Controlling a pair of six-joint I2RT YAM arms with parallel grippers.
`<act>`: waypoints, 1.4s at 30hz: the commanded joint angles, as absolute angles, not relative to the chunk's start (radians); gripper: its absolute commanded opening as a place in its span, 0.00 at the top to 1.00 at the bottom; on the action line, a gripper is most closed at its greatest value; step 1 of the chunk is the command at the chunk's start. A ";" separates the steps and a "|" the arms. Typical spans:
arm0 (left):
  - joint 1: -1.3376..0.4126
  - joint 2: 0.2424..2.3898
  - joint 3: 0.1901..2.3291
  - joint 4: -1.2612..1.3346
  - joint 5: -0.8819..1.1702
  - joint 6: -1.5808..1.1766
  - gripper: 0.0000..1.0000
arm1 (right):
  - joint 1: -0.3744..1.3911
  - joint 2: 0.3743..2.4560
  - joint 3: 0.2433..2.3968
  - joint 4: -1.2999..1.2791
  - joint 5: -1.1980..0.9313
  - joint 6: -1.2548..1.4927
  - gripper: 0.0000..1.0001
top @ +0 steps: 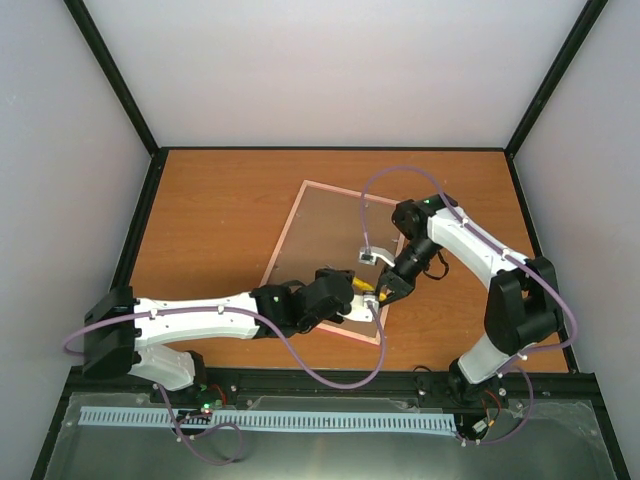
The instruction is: Take the photo out of the frame
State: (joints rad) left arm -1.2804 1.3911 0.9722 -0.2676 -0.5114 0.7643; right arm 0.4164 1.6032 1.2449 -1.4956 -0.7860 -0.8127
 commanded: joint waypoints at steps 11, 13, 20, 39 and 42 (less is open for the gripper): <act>-1.290 1.435 0.952 -0.189 -0.570 0.844 0.83 | 0.442 1.599 1.232 -1.507 -0.796 -0.832 0.96; -1.286 1.427 0.955 -0.191 -0.550 0.819 0.89 | 0.442 1.586 1.246 -1.506 -0.788 -0.831 0.94; -1.183 1.377 0.969 -0.276 -0.310 0.503 0.96 | 0.374 1.515 1.417 -1.504 -0.795 -0.805 0.55; -0.933 1.481 1.063 -0.310 0.346 -0.146 0.96 | 0.280 1.529 1.460 -1.355 -0.928 -0.620 0.38; -0.933 1.493 1.063 -0.296 0.360 -0.160 0.96 | 0.280 1.541 1.442 -1.352 -0.923 -0.612 0.35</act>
State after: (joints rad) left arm -0.9367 1.4815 1.0191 -0.2951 0.2615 -0.0704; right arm 0.2817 1.5162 1.4666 -1.3724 -0.9108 -0.6418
